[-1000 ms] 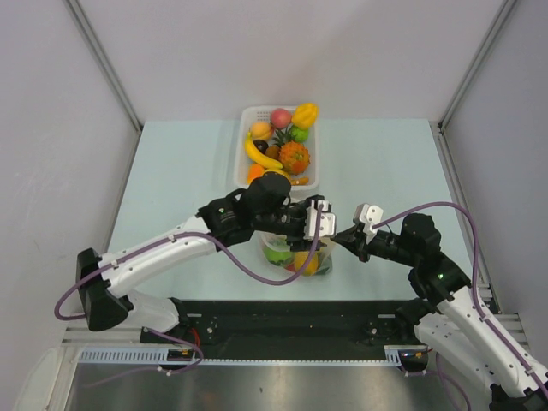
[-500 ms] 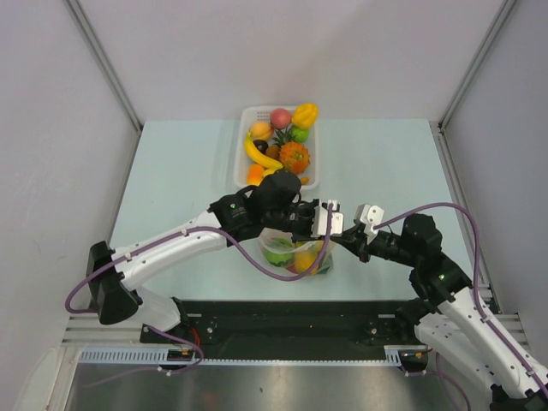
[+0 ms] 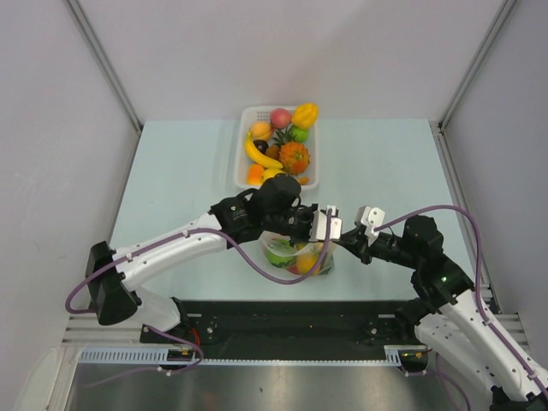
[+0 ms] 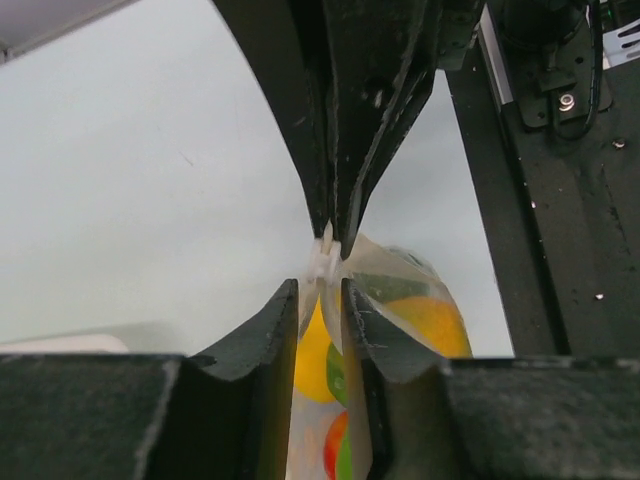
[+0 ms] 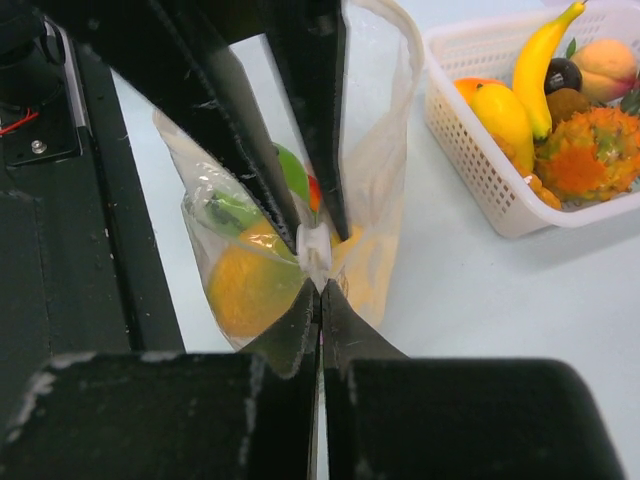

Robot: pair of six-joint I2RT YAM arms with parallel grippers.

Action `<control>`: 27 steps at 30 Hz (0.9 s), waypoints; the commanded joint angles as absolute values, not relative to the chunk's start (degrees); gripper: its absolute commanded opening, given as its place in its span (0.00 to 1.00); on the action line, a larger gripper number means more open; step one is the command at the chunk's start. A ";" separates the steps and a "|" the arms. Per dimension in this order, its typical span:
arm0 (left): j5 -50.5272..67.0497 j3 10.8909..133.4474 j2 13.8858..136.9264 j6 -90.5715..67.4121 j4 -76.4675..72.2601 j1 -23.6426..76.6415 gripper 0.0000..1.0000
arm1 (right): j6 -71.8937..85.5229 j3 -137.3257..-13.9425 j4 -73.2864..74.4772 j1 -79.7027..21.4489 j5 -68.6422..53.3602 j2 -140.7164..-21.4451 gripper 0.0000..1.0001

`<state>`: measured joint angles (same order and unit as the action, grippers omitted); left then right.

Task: Place the food in the zip-top bag and seal the zipper
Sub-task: Zip the zipper food storage bag at the center of the board.

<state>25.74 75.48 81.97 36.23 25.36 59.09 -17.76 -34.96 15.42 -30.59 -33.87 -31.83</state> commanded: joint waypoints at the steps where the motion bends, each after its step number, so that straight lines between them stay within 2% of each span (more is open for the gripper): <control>1: 25.31 74.00 79.63 36.57 26.19 57.83 0.36 | -18.63 -37.44 13.10 -30.94 -34.54 -30.50 0.00; 2: 25.57 74.26 79.54 36.21 25.76 57.83 0.46 | -18.55 -37.53 12.92 -30.94 -34.63 -30.59 0.00; 5: 26.28 75.40 79.37 34.28 24.26 58.01 0.55 | -18.46 -37.53 12.31 -30.85 -35.24 -31.11 0.00; 8: 26.19 76.72 79.54 33.22 23.38 58.27 0.59 | -18.37 -37.62 11.78 -30.85 -35.33 -31.55 0.00; 13: 27.07 77.96 80.42 33.66 23.91 59.85 0.60 | -18.37 -37.88 11.51 -30.85 -35.51 -32.08 0.00; 19: 26.89 78.40 80.68 33.84 22.85 60.91 0.55 | -18.28 -37.97 11.60 -30.85 -35.60 -32.08 0.00; 22: 27.16 79.45 81.30 33.75 23.46 60.82 0.49 | -18.46 -38.06 11.86 -30.85 -35.59 -31.91 0.00; 27: 26.63 79.37 81.65 34.28 23.90 60.91 0.31 | -18.46 -38.06 12.22 -30.94 -35.42 -31.55 0.00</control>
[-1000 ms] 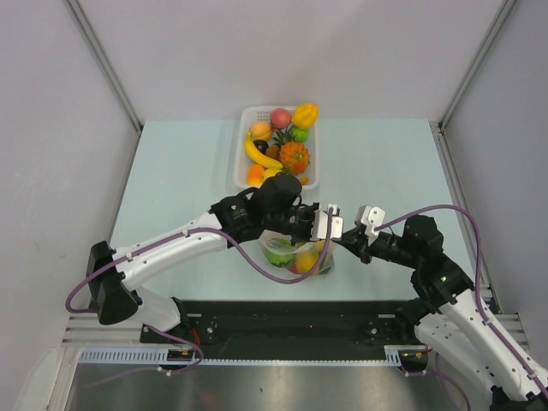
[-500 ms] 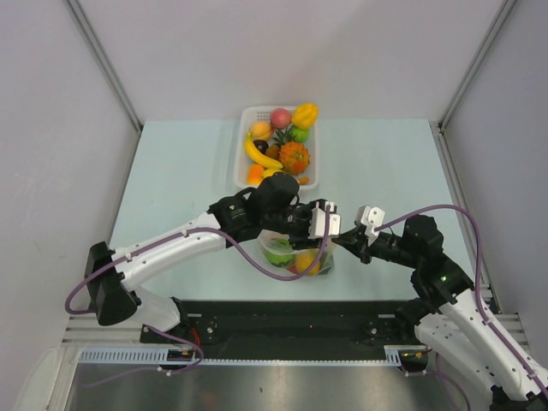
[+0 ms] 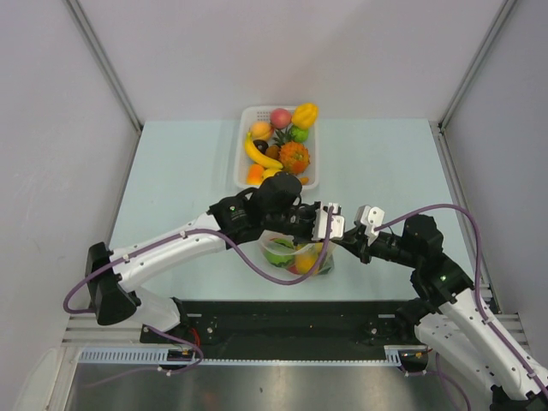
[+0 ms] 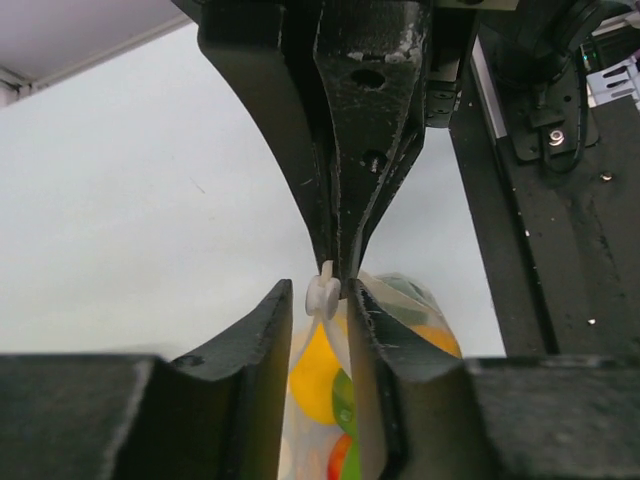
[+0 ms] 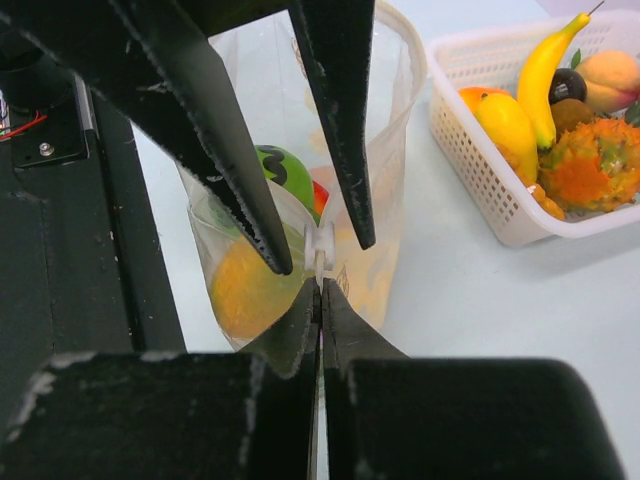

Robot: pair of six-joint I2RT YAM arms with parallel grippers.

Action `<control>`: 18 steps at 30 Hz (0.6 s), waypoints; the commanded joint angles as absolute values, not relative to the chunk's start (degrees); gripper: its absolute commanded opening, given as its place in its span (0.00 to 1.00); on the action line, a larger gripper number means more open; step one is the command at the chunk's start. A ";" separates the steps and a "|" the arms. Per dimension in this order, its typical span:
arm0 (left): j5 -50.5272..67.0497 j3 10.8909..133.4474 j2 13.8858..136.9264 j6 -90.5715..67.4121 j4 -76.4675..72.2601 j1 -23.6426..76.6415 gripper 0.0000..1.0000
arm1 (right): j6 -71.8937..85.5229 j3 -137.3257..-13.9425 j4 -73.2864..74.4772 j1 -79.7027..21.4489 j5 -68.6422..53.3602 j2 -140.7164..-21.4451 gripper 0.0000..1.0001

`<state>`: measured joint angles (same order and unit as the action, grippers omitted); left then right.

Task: Place the food in the zip-top bag and seal the zipper
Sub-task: Zip the zipper food storage bag at the center of the board.

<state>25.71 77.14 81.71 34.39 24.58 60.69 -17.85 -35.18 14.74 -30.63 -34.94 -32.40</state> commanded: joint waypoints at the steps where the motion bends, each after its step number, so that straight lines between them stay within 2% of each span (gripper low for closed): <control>1: 26.46 78.93 81.65 34.63 23.91 60.91 0.29 | -18.63 -37.97 12.48 -30.94 -35.33 -31.47 0.00; 7: 25.40 76.38 81.47 36.65 24.95 59.68 0.19 | -19.16 -37.97 13.45 -30.94 -34.37 -30.67 0.00; 18: 25.05 75.24 80.86 39.46 29.00 55.90 0.13 | -19.60 -37.71 15.29 -30.94 -32.52 -29.01 0.00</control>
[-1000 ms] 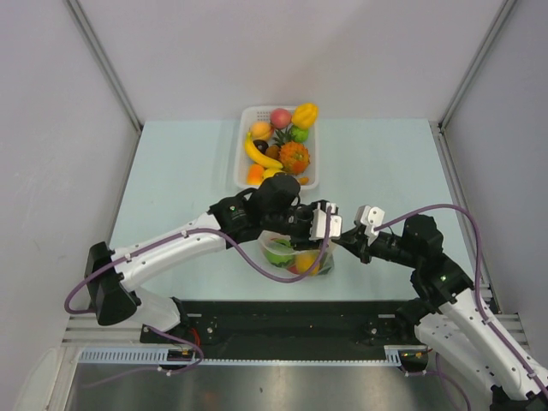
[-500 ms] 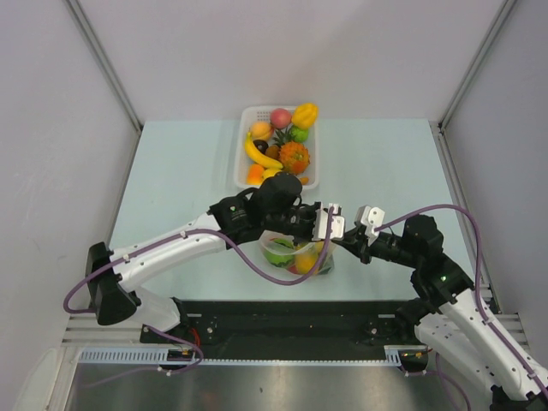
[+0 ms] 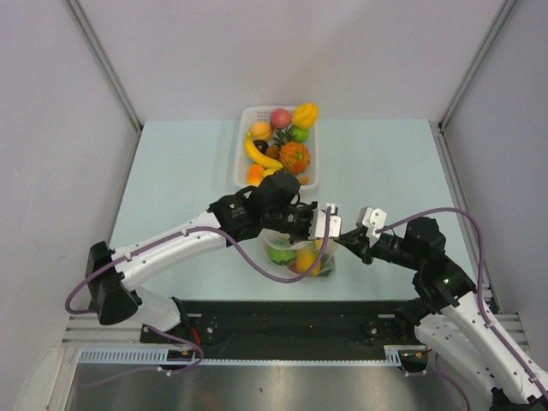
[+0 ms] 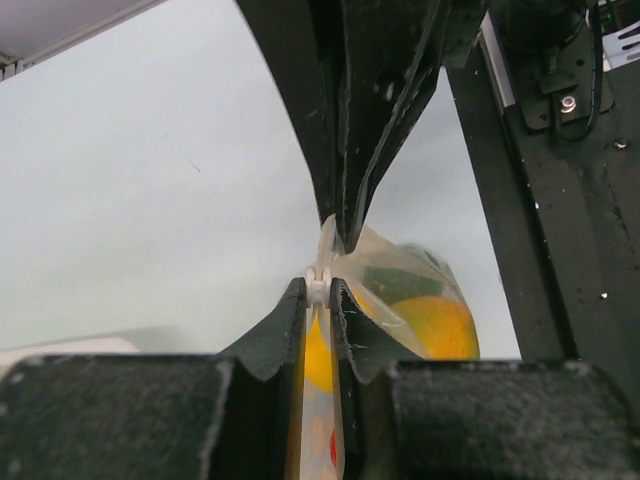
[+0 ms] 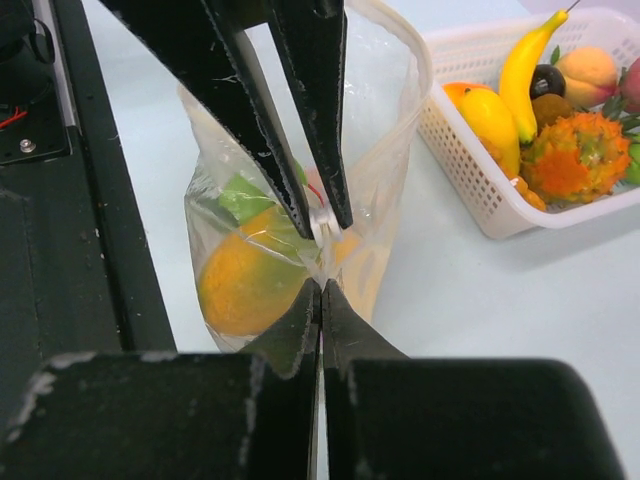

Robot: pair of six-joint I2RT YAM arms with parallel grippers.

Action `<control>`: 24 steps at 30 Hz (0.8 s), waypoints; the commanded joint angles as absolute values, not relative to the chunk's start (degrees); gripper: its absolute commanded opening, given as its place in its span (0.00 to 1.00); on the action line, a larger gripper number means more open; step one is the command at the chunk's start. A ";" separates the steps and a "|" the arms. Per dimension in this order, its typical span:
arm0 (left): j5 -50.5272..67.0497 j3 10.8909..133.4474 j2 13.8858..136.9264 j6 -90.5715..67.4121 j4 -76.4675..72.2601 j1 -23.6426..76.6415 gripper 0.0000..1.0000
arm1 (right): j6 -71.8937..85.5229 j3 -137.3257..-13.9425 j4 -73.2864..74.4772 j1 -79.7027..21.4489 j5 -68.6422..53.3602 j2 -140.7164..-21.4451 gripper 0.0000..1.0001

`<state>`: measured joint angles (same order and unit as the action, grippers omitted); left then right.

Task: Place the food in the zip-top bag and seal the zipper
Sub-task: Zip the zipper food storage bag at the center of the board.

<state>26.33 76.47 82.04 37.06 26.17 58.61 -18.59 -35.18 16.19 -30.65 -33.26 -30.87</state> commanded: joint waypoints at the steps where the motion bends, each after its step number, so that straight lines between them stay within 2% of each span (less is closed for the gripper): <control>1: 24.87 74.71 80.69 39.64 29.35 55.64 0.13 | -19.60 -37.79 15.38 -30.94 -32.35 -28.66 0.00; 24: 22.06 71.46 72.07 43.68 36.29 46.85 0.12 | -19.60 -38.23 18.02 -30.85 -25.05 -26.46 0.00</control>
<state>26.33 72.01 75.53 41.67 32.23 50.33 -19.16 -35.24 17.96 -30.92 -28.47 -27.97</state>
